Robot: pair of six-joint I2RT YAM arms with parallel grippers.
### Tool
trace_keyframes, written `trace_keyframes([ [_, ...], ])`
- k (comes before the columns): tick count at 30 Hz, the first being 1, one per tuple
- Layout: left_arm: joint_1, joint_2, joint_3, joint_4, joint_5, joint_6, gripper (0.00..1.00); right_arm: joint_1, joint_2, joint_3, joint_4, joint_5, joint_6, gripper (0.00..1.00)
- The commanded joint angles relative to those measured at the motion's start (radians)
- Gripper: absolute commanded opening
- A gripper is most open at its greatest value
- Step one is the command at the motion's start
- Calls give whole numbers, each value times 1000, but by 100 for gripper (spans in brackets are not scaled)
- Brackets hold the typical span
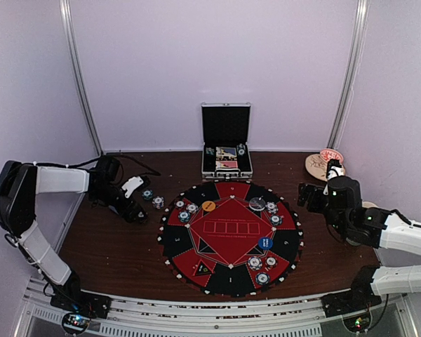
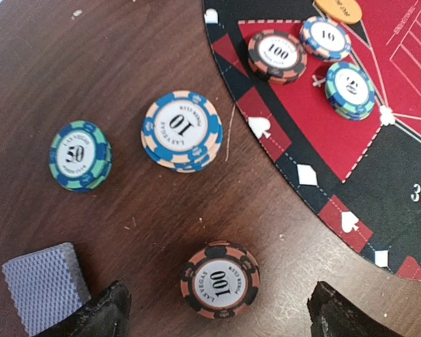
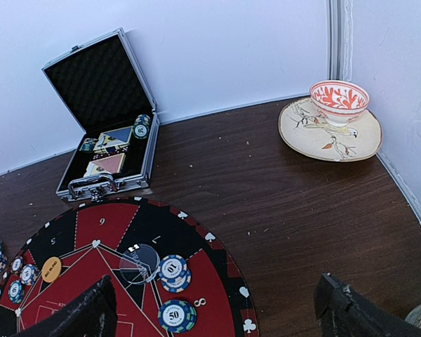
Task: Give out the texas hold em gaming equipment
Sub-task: Pick up the pile of poker chips from the pile of poker chips.
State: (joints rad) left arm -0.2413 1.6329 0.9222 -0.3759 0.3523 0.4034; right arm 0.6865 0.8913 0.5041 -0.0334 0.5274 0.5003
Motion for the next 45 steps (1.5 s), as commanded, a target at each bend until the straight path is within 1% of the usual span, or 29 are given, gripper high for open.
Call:
trace_keyframes([
  [1,-1,54,38,36,18,14,89,-4,-5,22,1,0,-7,100],
  [11,-1,122,63,50,17,14,78,-4,7,24,3,-1,-8,100],
  [17,-1,121,60,50,22,18,69,-4,5,22,3,-2,-8,100],
  [22,-1,117,53,48,25,26,68,-3,5,23,3,-3,-8,100],
  [39,-1,139,57,41,20,31,61,-3,6,22,3,-3,-8,100],
  [42,-1,140,57,42,20,33,57,-4,6,22,3,-3,-8,100],
  [45,-1,140,57,41,23,33,51,-3,6,22,3,-3,-8,100],
])
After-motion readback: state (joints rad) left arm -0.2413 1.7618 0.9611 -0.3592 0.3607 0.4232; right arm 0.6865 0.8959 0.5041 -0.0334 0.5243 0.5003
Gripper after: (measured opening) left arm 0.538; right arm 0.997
